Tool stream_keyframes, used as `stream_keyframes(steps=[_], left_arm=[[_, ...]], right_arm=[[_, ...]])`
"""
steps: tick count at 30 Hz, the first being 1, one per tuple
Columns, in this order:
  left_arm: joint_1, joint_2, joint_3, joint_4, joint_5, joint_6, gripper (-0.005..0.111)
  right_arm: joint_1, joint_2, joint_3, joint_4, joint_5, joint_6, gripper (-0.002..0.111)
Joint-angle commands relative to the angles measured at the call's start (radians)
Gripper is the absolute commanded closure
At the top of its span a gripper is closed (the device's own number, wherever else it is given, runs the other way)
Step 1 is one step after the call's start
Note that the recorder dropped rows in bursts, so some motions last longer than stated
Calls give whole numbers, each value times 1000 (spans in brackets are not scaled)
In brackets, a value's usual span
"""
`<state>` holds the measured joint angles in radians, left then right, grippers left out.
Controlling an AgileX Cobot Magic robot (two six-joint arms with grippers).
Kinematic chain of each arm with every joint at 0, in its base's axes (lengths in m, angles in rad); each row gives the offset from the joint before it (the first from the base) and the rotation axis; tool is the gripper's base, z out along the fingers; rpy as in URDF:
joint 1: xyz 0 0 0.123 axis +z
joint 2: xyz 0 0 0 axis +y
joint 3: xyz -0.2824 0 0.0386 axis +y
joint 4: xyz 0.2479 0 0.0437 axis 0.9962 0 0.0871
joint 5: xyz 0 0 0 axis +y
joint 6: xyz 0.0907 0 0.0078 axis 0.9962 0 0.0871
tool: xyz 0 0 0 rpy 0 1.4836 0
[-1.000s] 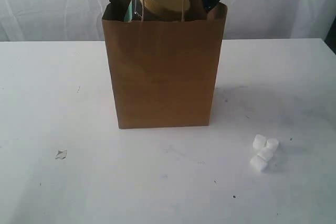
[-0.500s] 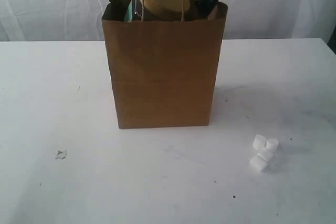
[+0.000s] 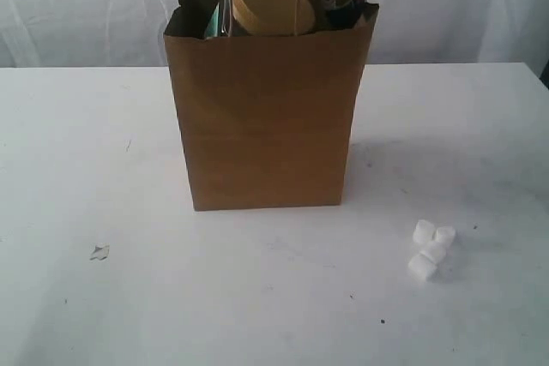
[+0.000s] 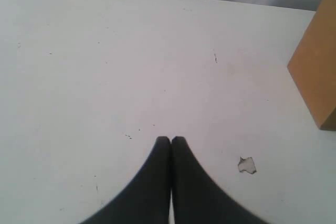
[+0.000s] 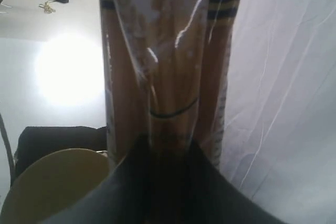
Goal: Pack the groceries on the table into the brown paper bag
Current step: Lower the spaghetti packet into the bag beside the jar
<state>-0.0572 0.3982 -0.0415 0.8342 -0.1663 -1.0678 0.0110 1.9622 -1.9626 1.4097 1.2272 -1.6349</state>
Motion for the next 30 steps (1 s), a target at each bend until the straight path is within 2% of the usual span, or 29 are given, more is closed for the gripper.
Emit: stream_keyframes(steps=[1, 7, 11, 16, 30], left_arm=[[-6, -7, 4, 12, 4, -6, 107], [-6, -7, 4, 12, 4, -6, 107], [-6, -7, 4, 12, 4, -6, 107], [-6, -7, 4, 12, 4, -6, 107], [-6, -7, 4, 12, 2, -6, 107]], right_arm=[[-1, -16, -2, 7, -6, 52, 108], [-3, -16, -2, -27, -6, 76, 108], [-26, -27, -2, -95, -6, 162, 108], [-31, -47, -2, -84, -6, 182, 108], [19, -50, -2, -83, -6, 211, 108]])
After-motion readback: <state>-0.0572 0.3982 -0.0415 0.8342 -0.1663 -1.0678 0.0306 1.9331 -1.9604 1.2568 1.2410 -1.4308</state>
